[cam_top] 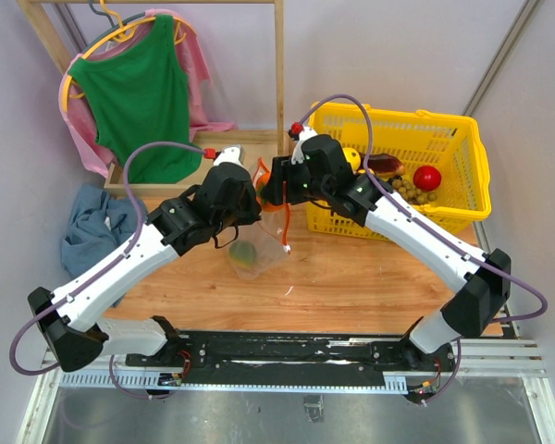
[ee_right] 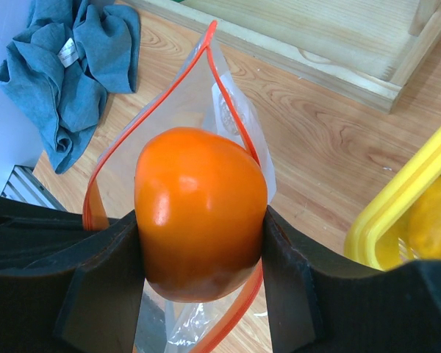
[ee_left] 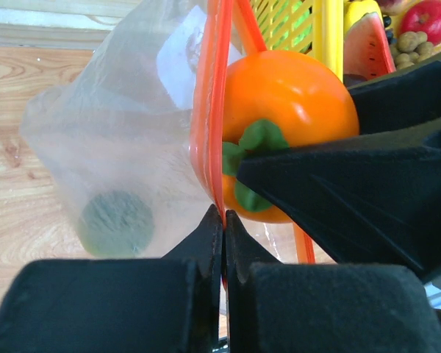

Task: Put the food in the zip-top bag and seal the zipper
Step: Place the fake fruit in the zipper food storage bag, then pick up the fake fruit from the bin.

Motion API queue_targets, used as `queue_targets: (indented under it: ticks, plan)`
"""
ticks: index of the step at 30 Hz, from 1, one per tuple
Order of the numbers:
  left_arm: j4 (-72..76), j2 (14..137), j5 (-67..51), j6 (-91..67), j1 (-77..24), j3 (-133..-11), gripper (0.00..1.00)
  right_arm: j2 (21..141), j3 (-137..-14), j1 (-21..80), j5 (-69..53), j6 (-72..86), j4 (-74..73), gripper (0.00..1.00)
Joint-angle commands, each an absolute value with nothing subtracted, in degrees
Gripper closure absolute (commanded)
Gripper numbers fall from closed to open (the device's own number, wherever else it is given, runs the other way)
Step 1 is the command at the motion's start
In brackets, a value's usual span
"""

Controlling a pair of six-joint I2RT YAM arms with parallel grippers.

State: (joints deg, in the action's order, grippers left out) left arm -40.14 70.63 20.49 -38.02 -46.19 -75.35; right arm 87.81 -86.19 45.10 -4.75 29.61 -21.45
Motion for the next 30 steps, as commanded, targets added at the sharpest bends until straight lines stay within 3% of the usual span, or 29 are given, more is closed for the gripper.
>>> queue_targets:
  ticks: [1, 5, 9, 22, 30]
  plan:
    - [-37.41, 68.83, 19.54, -39.17, -45.97, -73.57, 1.00, 88.08, -85.74, 45.79, -7.12, 29.97, -18.43, 0.38]
    - [-36.26, 68.66, 18.19, -40.41, -45.97, -71.39, 1.00, 87.90, -85.52, 45.84, -8.90, 29.52, -17.73, 0.25]
    - [-34.79, 67.41, 18.16, -42.14, -45.97, -69.48, 1.00, 87.51, -85.34, 45.83, -9.17, 28.52, -18.00, 0.18]
    - [-36.12, 64.94, 24.61, -44.87, -45.97, -67.89, 1.00, 82.87, -91.12, 45.12, -2.43, 15.29, -32.06, 0.17]
    - [-39.54, 64.60, 28.63, -43.14, -45.97, -69.44, 1.00, 80.54, -94.45, 37.77, 3.25, 7.52, -39.18, 0.17]
